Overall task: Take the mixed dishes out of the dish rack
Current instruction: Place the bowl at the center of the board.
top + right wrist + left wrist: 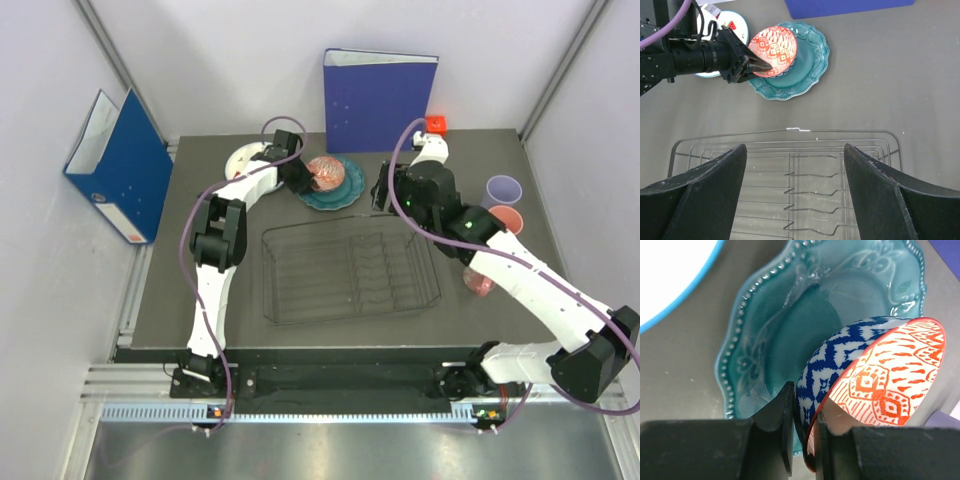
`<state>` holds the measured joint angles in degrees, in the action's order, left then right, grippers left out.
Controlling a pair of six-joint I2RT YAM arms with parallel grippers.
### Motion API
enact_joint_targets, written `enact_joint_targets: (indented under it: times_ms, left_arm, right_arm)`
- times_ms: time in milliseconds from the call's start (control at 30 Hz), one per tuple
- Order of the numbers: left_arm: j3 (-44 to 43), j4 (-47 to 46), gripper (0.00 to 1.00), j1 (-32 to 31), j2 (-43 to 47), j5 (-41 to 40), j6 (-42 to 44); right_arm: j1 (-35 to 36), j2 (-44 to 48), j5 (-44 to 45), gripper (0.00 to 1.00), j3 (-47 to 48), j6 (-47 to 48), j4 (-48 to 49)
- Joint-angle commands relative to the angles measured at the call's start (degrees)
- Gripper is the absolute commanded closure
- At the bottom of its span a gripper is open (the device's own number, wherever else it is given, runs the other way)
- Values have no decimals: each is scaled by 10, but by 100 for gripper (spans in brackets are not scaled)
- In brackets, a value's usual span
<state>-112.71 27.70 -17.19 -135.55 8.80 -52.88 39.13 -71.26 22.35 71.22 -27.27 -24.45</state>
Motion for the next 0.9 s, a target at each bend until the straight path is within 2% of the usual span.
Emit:
enact_joint_targets:
  times_ms: [0, 33, 67, 200, 400, 533, 700, 733, 833, 867]
  left_arm:
    - [-3, -27, 89, 5, -3, 25, -13]
    - [-3, -27, 84, 5, -4, 30, -13]
    - [-3, -27, 74, 5, -5, 32, -12]
    - [-1, -25, 55, 5, -1, 34, -10]
    - [2, -25, 37, 7, 11, 38, -13]
    - [3, -21, 20, 13, 40, 11, -11]
    - [-19, 14, 9, 37, 87, -11, 2]
    - [-21, 34, 1, 40, 94, -25, 8]
    - [-9, 76, 1, 44, 134, -50, 33]
    - [8, 88, 1, 44, 160, -83, 47]
  right_arm:
    - [-8, 4, -6, 22, -3, -5, 24]
    - [-8, 3, -6, 22, -3, -5, 24]
    - [-8, 4, -6, 22, -3, -6, 25]
    - [-9, 4, -8, 23, -5, -7, 25]
    - [-9, 7, -16, 22, -8, -14, 28]
    - [-9, 10, -16, 22, -11, -15, 27]
    - [-8, 10, -16, 23, -10, -16, 23]
    - [-8, 10, -16, 22, -9, -16, 24]
    - [-9, 8, -16, 23, -8, -16, 24]
    - [-9, 8, -16, 22, -8, -16, 25]
